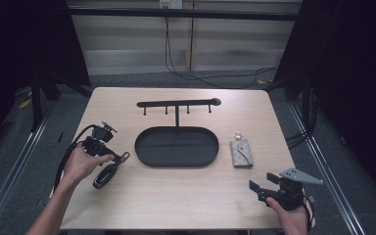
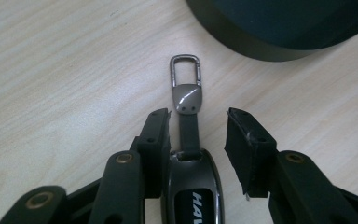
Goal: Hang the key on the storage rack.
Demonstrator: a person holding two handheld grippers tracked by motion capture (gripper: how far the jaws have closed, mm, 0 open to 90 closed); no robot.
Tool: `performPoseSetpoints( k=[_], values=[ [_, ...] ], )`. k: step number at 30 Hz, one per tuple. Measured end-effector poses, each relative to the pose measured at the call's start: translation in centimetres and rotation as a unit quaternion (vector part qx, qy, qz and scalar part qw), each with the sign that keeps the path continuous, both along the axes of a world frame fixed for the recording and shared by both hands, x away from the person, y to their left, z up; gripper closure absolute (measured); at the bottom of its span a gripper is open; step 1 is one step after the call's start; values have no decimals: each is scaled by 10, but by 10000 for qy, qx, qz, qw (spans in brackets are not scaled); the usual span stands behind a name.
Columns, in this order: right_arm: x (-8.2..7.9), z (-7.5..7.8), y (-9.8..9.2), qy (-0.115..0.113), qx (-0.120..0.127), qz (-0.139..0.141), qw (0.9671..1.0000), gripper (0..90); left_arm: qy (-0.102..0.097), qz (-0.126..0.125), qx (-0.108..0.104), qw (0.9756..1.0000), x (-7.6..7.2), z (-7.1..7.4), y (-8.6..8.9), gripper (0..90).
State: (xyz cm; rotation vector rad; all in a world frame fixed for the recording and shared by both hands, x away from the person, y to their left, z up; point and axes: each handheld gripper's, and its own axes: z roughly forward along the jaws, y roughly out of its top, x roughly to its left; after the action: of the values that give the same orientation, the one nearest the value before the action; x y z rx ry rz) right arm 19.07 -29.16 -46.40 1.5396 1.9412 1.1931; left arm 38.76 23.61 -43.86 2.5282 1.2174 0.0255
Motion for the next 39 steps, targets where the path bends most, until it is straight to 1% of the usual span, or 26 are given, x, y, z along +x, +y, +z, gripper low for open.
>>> performPoseSetpoints(
  k=[2, 3, 5, 6, 8, 12, 13, 14, 17, 18, 19, 21, 22, 23, 24, 26, 27, 28, 30, 31, 32, 33, 34, 36, 37, 39],
  values=[
    [0, 0, 0, 4, 1, 8, 10000, 213, 28, 18, 58, 10000, 3, -3, 0, 621],
    [0, 0, 0, 18, -5, 1, 10000, 214, 51, 32, 46, 10000, 4, -5, 0, 627],
    [1, 0, 0, 25, -11, 2, 10000, 214, 141, -24, 79, 9999, 8, -9, -1, 629],
    [1, 0, 0, 25, -13, -2, 10000, 214, 196, -3, 81, 9998, 9, -10, -2, 629],
    [1, 0, 0, 29, -7, -4, 10000, 214, 174, 6, 116, 9998, 10, -12, -3, 629],
    [1, -1, 0, 40, 0, -2, 10000, 214, 246, -34, 188, 9995, 14, -16, -4, 630],
    [1, -1, 0, 48, -10, 2, 10000, 214, 262, -45, 215, 9994, 16, -18, -7, 634],
    [1, -1, 0, 48, -10, 2, 10000, 214, 262, -45, 215, 9994, 16, -18, -7, 661],
    [1, -1, 0, 60, -21, -29, 10000, 214, 270, -135, 296, 9991, 16, -19, -12, 665],
    [1, -1, -1, 62, -14, -32, 10000, 214, 274, -161, 353, 9989, 17, -19, -15, 665],
    [1, -1, -1, 59, -6, -43, 10000, 215, 279, -269, 422, 9984, 18, -20, -18, 665],
    [1, -1, -2, 59, 5, -46, 10000, 215, 251, -339, 491, 9979, 19, -19, -23, 665],
    [1, -1, -1, 64, 2, -42, 10000, 214, 227, -336, 470, 9981, 19, -19, -25, 665],
    [1, -1, -1, 63, -3, -37, 10000, 214, 264, -286, 374, 9985, 20, -20, -27, 666],
    [1, -1, -1, 57, 1, -22, 10000, 214, 252, -308, 537, 9978, 20, -20, -28, 667],
    [1, -1, -1, 54, -3, -17, 10000, 215, 266, -300, 625, 9972, 20, -22, -29, 670],
    [1, -1, -1, 54, 1, -16, 10000, 215, 301, -356, 671, 9967, 21, -23, -29, 670],
    [1, -1, -1, 58, -5, -17, 10000, 214, 329, -303, 693, 9966, 21, -25, -29, 670],
    [1, -1, -1, 60, -5, -12, 10000, 215, 313, -268, 812, 9958, 22, -25, -29, 669],
    [1, -1, -1, 58, -9, -9, 10000, 215, 444, -259, 794, 9955, 22, -27, -29, 669],
    [1, -1, -1, 62, -4, -7, 10000, 215, 413, -300, 816, 9954, 23, -28, -29, 667],
    [1, -1, -1, 62, -4, -5, 10000, 215, 403, -264, 812, 9955, 23, -28, -30, 667],
    [1, -1, -1, 62, -4, -6, 10000, 214, 397, -267, 862, 9951, 23, -28, -30, 668],
    [1, -1, -1, 68, -4, -9, 10000, 215, 399, -263, 893, 9949, 23, -28, -31, 667],
    [1, -1, -1, 75, -2, -3, 10000, 215, 419, -228, 929, 9945, 24, -28, -32, 667],
    [1, -1, 0, 76, -12, 21, 10000, 214, 475, -251, 1011, 9934, 25, -28, -34, 665]
  ],
)
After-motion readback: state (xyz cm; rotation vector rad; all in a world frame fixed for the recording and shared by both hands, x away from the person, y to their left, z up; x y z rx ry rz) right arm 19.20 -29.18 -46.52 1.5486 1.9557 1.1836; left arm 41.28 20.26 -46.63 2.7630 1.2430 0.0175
